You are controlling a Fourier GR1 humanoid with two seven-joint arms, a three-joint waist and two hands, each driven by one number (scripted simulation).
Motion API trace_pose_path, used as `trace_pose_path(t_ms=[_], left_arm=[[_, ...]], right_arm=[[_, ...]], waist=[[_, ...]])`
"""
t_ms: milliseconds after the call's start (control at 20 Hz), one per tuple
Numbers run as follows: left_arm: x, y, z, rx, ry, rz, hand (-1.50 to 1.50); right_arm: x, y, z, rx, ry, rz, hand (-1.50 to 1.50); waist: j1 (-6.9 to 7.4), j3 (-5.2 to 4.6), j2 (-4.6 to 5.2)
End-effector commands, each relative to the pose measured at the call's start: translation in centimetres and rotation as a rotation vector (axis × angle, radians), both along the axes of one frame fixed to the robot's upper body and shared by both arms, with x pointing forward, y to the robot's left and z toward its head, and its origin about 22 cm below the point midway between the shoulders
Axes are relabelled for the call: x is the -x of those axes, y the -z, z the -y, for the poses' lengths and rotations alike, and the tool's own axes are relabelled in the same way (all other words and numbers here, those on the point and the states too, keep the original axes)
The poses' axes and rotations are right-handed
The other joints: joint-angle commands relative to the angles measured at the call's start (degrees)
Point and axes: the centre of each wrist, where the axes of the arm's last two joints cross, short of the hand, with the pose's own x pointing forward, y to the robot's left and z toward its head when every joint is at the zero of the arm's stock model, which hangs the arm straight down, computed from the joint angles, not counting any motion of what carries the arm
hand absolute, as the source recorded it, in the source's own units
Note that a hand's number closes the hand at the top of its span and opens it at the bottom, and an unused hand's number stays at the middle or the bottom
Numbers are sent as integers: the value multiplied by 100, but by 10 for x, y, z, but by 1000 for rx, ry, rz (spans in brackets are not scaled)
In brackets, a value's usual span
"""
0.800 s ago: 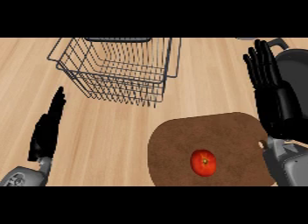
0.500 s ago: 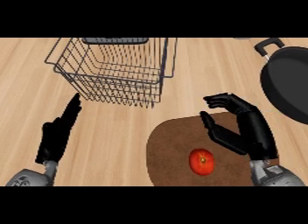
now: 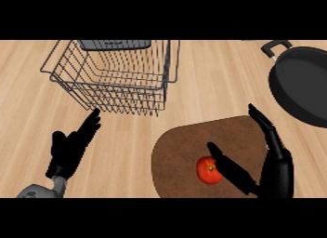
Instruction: Pick the tomato from the cutting board and place it in the pot
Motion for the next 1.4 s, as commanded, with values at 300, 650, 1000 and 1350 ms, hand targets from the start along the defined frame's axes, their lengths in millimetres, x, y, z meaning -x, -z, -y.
trace_pose_path(t_ms=[300, 650, 1000, 1350], left_arm=[[-12, 0, -15, 6, 54, -20, 0], [-4, -7, 3, 35, 85, -15, 0], [-19, 13, 2, 41, 66, -4, 0], [-1, -5, -1, 22, 75, 4, 0]], right_arm=[[70, -33, -23, 50, 74, -323, -150], [62, -87, -31, -86, 83, -503, -150], [34, -51, -28, 2, -83, -840, -150], [25, -21, -32, 41, -40, -883, -150]], waist=[[176, -6, 65], [318, 19, 61], [312, 24, 100], [305, 25, 63]])
